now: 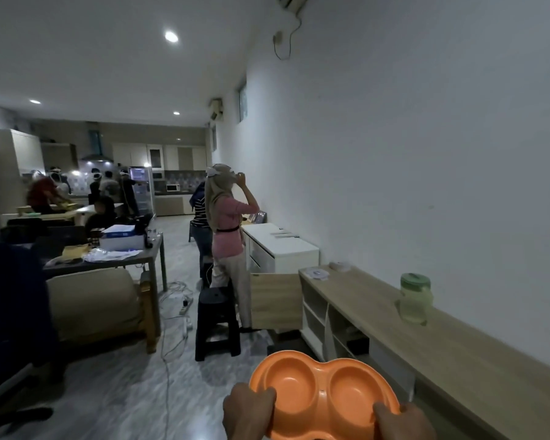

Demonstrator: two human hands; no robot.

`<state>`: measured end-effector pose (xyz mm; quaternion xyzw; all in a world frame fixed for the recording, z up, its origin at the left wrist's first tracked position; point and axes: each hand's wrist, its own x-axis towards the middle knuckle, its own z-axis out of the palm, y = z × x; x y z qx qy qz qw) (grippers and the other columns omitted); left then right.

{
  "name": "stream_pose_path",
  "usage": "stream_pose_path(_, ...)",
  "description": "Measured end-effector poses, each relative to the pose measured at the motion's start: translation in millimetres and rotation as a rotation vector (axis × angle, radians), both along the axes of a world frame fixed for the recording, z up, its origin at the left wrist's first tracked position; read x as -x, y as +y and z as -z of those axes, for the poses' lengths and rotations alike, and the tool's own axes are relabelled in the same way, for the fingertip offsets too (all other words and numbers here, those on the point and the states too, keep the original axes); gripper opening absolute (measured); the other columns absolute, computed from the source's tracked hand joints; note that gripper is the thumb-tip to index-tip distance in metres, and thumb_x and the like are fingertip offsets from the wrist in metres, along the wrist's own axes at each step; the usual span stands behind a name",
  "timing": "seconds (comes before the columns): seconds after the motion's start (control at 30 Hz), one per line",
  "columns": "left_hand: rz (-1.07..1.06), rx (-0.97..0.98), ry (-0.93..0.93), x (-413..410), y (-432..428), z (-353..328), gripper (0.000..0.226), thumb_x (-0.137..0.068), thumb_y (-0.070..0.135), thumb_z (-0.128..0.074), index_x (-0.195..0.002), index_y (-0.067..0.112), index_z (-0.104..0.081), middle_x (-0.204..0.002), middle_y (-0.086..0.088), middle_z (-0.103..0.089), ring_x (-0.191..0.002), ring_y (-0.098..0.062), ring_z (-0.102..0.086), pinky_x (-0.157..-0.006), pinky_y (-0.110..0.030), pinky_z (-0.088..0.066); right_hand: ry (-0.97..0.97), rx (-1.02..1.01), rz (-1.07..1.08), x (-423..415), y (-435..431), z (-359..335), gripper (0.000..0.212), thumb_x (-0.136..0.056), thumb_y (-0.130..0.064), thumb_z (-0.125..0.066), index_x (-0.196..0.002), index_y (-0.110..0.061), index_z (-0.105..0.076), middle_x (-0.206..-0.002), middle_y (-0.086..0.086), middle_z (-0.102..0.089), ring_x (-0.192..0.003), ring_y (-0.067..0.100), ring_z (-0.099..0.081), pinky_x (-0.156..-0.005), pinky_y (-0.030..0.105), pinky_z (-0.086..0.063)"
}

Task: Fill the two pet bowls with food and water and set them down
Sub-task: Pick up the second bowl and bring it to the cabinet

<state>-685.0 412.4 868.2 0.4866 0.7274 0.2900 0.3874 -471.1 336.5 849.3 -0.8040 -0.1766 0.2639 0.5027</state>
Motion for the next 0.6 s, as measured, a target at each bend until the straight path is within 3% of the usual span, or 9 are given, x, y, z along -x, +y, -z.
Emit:
stream_pose_path(0.1, 0.004, 0.022, -0.003, -13, 46, 4, 0.034, -0.076, 0.037, -0.065, -0.099, 0.014, -0.056, -0.103, -0.006, -0.059, -0.086, -0.020, -0.059, -0.074, -0.029, -0.047, 0.021, -0.004, 0.044, -15, 58, -1, 0.041, -0.084, -0.009, -0.072, -0.056, -0.010, -0.042, -0.074, 0.008, -0.045, -0.089, 0.036, -0.054, -0.083, 0.045, -0.039)
stream_pose_path(0.2, 0.012, 0.019, -0.025, -31, 102, 12, 0.038, -0.073, 0.038, -0.066, -0.102, 0.015, -0.055, -0.108, -0.007, -0.059, -0.089, -0.020, -0.060, -0.080, -0.031, -0.051, 0.037, 0.041, 0.056, -29, 109, 6, 0.034, -0.080, -0.015, -0.076, -0.056, -0.006, -0.053, -0.069, 0.012, -0.057, -0.081, 0.036, -0.058, -0.083, 0.046, -0.045)
stream_pose_path(0.33, 0.038, 0.020, -0.033, -61, 181, 12, 0.040, -0.074, 0.038, -0.064, -0.106, 0.014, -0.058, -0.113, -0.008, -0.059, -0.090, -0.020, -0.060, -0.070, -0.028, -0.043, 0.006, -0.023, 0.050, -54, 177, 4, 0.033, -0.077, -0.006, -0.074, -0.049, -0.005, -0.056, -0.057, 0.011, -0.055, -0.067, 0.034, -0.055, -0.077, 0.045, -0.045)
stream_pose_path(0.43, 0.029, 0.006, -0.015, -95, 255, 11, 0.044, -0.072, 0.039, -0.065, -0.107, 0.014, -0.059, -0.111, -0.007, -0.060, -0.091, -0.020, -0.059, -0.072, -0.028, -0.045, -0.018, -0.066, 0.073, -89, 252, 2, 0.018, -0.077, -0.008, -0.073, -0.068, 0.004, -0.064, -0.062, 0.011, -0.054, -0.062, 0.030, -0.050, -0.072, 0.039, -0.042)
stream_pose_path(0.6, 0.056, 0.001, -0.018, -144, 355, -2, 0.036, -0.076, 0.036, -0.065, -0.101, 0.010, -0.065, -0.101, -0.008, -0.065, -0.086, -0.023, -0.060, -0.067, -0.027, -0.042, -0.136, 0.014, 0.091, -143, 360, -6, 0.029, -0.077, -0.027, -0.073, -0.086, -0.001, -0.064, -0.087, 0.020, -0.062, -0.077, 0.034, -0.056, -0.072, 0.037, -0.044)
